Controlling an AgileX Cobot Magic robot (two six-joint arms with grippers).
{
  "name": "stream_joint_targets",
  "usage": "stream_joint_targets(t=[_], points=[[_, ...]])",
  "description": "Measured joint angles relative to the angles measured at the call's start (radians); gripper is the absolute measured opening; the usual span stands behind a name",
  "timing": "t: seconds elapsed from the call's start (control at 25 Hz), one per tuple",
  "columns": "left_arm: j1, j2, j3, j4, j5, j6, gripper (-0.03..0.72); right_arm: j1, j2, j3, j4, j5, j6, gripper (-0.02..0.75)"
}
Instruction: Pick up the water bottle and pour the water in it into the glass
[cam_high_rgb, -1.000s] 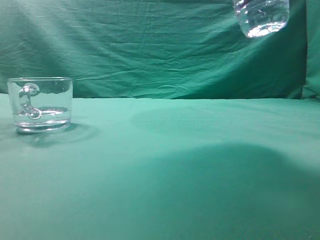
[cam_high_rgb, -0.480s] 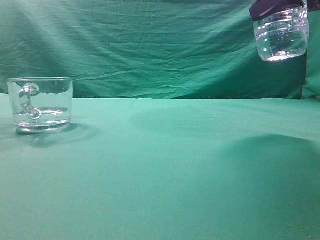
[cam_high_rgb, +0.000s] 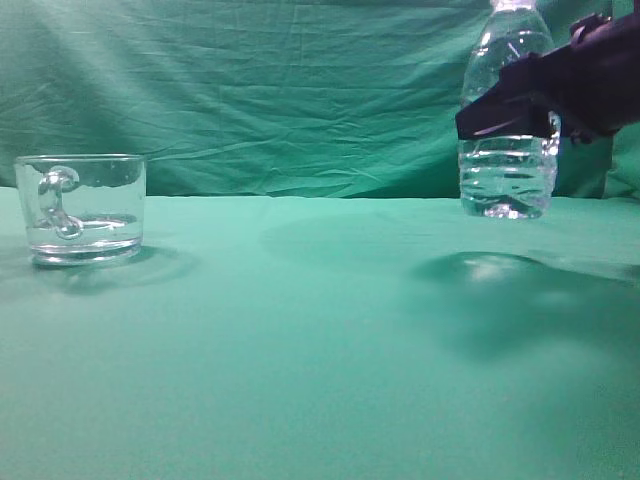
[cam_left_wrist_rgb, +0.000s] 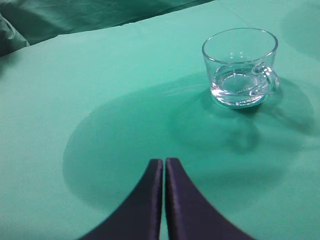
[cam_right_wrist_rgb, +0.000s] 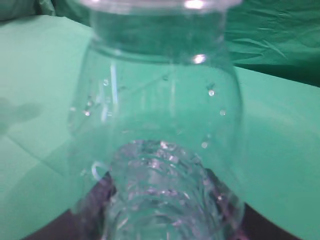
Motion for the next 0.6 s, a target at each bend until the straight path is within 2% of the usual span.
stream_joint_targets(t=[0.12, 0.52, 0.56, 0.6], points=[[0.0, 0.0, 0.0, 0.0, 0.0, 0.0, 0.0, 0.0, 0.08, 0.0, 0.0, -0.091, -0.028, 0.335], [0.0, 0.0, 0.0, 0.0, 0.0, 0.0, 0.0, 0.0, 0.114, 0.0, 0.013, -0.116, -0.063, 0.335], [0.0, 0.0, 0.0, 0.0, 0.0, 0.0, 0.0, 0.0, 0.114, -0.002, 0.013, -0.116, -0.065, 0.408], [0.0, 0.0, 0.0, 0.0, 0.0, 0.0, 0.0, 0.0, 0.114, -0.002, 0.013, -0.116, -0.065, 0.447]])
